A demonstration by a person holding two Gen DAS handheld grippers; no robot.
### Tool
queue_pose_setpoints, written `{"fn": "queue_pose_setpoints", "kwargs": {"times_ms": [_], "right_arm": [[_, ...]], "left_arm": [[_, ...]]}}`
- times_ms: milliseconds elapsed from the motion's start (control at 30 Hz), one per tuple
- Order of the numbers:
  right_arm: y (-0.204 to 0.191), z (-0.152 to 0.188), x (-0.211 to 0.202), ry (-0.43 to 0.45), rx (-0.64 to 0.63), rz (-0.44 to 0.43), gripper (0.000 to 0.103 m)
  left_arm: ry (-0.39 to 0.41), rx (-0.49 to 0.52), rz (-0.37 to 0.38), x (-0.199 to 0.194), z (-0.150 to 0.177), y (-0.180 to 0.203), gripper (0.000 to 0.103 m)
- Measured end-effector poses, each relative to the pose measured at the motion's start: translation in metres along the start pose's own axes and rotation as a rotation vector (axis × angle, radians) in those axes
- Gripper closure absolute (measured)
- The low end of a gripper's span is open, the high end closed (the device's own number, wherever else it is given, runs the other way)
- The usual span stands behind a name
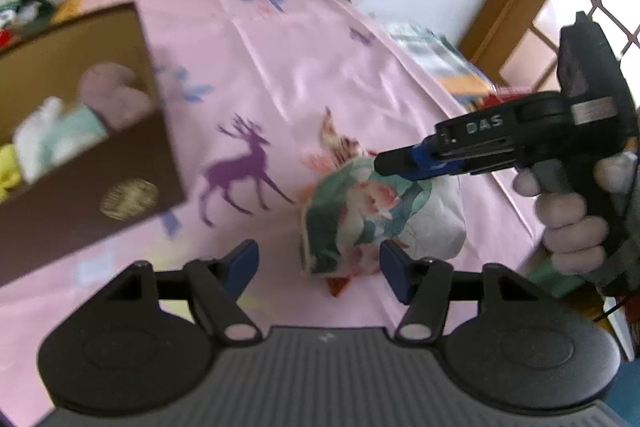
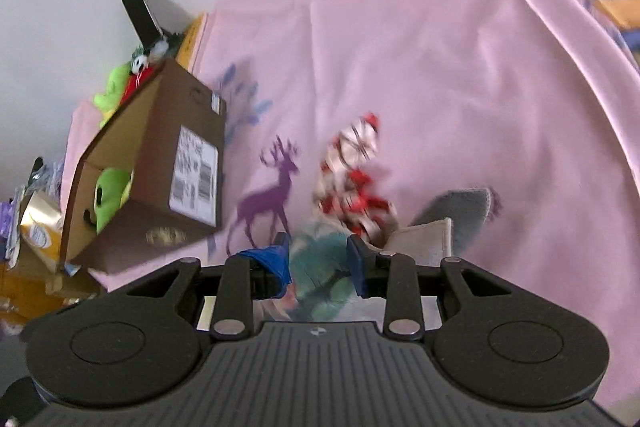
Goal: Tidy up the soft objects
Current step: 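Move the right gripper out of the box toward the red-and-white rope toy, then close the right gripper on the red-and-white rope toy and lift it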
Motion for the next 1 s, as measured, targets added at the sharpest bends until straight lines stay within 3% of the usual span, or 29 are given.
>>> {"fn": "queue_pose_setpoints", "kwargs": {"times_ms": [233,367,600,867,933,1000], "right_arm": [[0.007,0.036,0.001,-0.146,-0.021,-0.068,0.087],[0.008,0.05,0.011,-0.23,-0.025,-0.109,0.087],[0.005,0.05,0.025,-0.335,0.002,-0.212,0.087],[0.018,0.001,-0.011,-0.11,0.039,-0.289,0.087],[0.022,-0.009,-0.005,-0.066,0.069,-0.272,0.087],[0.024,-0.014,0.006,-0.042,0.065,-0.199,0.087]], "left_arm": [[-0.107,0.035,0.06,0.029,0.014,0.017,0.035],[-0.176,0.036,0.058,0.041,0.029,0.02,0.035],[-0.208,0.017,0.058,0.044,0.034,0.018,0.035],[-0.073,-0.007,0.113,0.018,-0.003,0.007,0.035],[-0.039,-0.028,0.111,0.018,-0.016,0.003,0.035],[-0.022,-0.023,0.093,0.025,-0.028,0.004,0.035]]}}
Point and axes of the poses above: each gripper's, at about its wrist camera, not at the fingertips, and x roughly the way its jaws point, y to its right, z to its underside, the point moved 2 cm from there along x, roughly the way its jaws point
